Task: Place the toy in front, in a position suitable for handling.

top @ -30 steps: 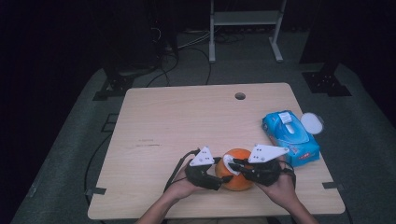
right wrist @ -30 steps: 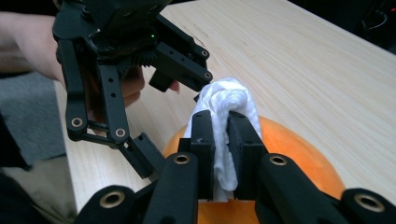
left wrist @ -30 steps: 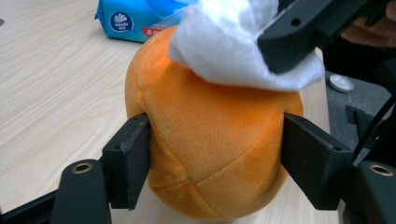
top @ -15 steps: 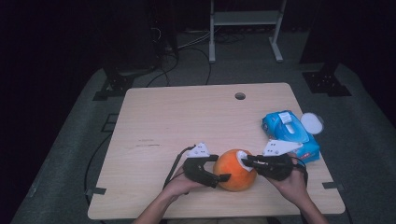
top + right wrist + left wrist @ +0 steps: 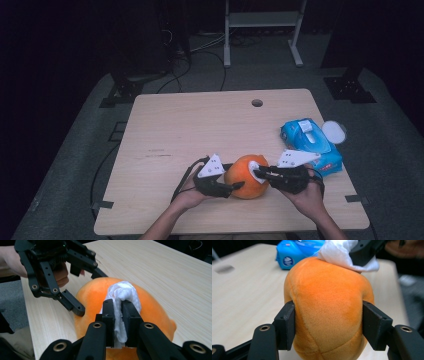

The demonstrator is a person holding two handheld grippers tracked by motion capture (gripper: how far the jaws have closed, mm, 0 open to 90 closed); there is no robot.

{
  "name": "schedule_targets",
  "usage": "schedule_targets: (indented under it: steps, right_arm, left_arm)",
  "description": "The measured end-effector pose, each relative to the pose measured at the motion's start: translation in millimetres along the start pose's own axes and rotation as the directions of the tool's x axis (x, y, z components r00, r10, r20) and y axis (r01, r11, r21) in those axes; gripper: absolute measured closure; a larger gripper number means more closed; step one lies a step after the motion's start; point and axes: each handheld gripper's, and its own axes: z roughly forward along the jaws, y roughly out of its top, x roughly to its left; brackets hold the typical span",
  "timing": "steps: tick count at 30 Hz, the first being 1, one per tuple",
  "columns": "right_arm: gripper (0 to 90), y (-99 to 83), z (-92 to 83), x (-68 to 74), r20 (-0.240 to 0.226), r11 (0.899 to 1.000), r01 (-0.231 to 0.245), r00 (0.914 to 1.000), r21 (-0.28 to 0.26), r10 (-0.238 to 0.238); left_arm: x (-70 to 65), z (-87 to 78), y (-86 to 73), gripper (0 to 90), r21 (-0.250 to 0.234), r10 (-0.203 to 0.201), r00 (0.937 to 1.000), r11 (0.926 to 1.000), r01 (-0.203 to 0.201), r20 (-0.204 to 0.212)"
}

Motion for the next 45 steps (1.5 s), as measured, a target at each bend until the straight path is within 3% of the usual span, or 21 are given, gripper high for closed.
schedule_targets:
  steps: [2,4,7,10,13,15,17,20,23,27,29,30,33,36,38,40,45]
  right_arm:
    - [80.8,-1.0,2.4,0.4,-0.005,1.0,0.006,1.0,0.01,-0.006]
    - [80.8,-1.9,4.2,2.1,-0.004,1.0,0.011,0.9999,0.017,-0.011]
    - [80.8,0.2,5.9,7.5,-0.007,1.0,0.018,0.9998,0.012,-0.018]
    - [80.8,4.7,10.5,18.1,-0.036,0.999,0.048,0.9982,-0.003,-0.049]
    - [80.9,8.1,13.1,23.1,-0.026,0.997,0.076,0.9968,0.004,-0.076]
    - [81.0,7.9,10.6,18.6,-0.014,0.998,0.066,0.9977,-0.003,-0.066]
    - [81.0,6.6,6.2,11.0,0.027,0.999,0.054,0.9982,0.0,-0.054]
    - [81.0,-0.5,0.4,-7.4,0.061,1.0,-0.007,0.9981,0.001,0.006]
    - [81.0,-8.9,-0.3,-17.3,0.04,0.998,-0.055,0.9977,0.004,0.055]
    - [81.0,-8.5,0.4,-14.6,0.029,0.999,-0.04,0.9988,0.01,0.04]
    - [80.9,-7.9,2.5,-11.7,0.025,0.999,-0.038,0.999,0.013,0.037]
    - [80.9,-7.4,3.2,-10.3,0.023,0.999,-0.034,0.9991,0.013,0.034]
    - [80.9,-4.2,4.9,-3.7,0.021,1.0,-0.017,0.9996,0.008,0.017]
    - [80.9,1.6,7.4,4.9,-0.005,1.0,0.006,1.0,-0.009,-0.006]
    - [80.8,5.6,8.2,11.2,-0.023,1.0,0.022,0.9995,-0.01,-0.023]
    - [80.7,7.7,9.7,13.9,-0.032,0.999,0.033,0.9989,-0.007,-0.034]
    - [80.6,6.5,14.0,8.7,-0.066,1.0,0.003,0.9978,-0.008,-0.003]
  left_arm:
    - [-1.3,1.0,-2.0,32.8,0.007,0.013,0.9999,0.9999,-0.013,0.006]
    - [1.3,1.2,-2.6,24.5,0.003,-0.043,0.9985,0.9991,0.043,0.034]
    - [2.4,1.8,-2.5,23.7,-0.008,-0.083,0.9954,0.9965,0.083,0.049]
    - [-1.7,2.4,-1.4,28.5,-0.004,-0.052,0.9982,0.9986,0.053,0.029]
    - [-3.5,2.6,-2.4,31.1,0.006,-0.02,0.9996,0.9998,0.02,0.021]
    - [-1.8,2.0,-4.1,31.7,0.005,-0.018,0.9996,0.9998,0.018,0.023]
    - [-1.2,1.5,-6.0,31.7,0.007,-0.011,0.9996,0.9999,0.011,0.027]
    - [-0.7,0.8,-7.1,31.0,0.007,-0.015,0.9994,0.9999,0.014,0.032]
    - [1.1,1.6,-5.3,24.2,-0.006,-0.074,0.9955,0.9972,0.074,0.058]
    - [7.5,3.1,-5.1,14.6,0.0,-0.165,0.9838,0.9862,0.166,0.069]
    - [8.6,4.1,-6.8,15.7,0.008,-0.191,0.9785,0.9817,0.191,0.079]
    - [8.3,3.9,-7.1,19.2,0.009,-0.188,0.9789,0.9822,0.188,0.081]
    - [3.1,2.4,-3.2,27.1,0.009,-0.125,0.9912,0.9921,0.125,0.043]
    - [-6.0,3.2,1.3,28.5,0.022,-0.053,0.9983,0.9984,0.052,0.026]
    - [-10.0,4.1,2.5,28.1,0.03,-0.014,0.9996,0.9995,0.014,0.025]
    - [-10.1,3.9,1.3,26.8,0.033,-0.012,0.9996,0.9994,0.011,0.025]
    - [-6.6,3.1,-2.1,25.9,0.027,-0.033,0.9988,0.9991,0.032,0.036]
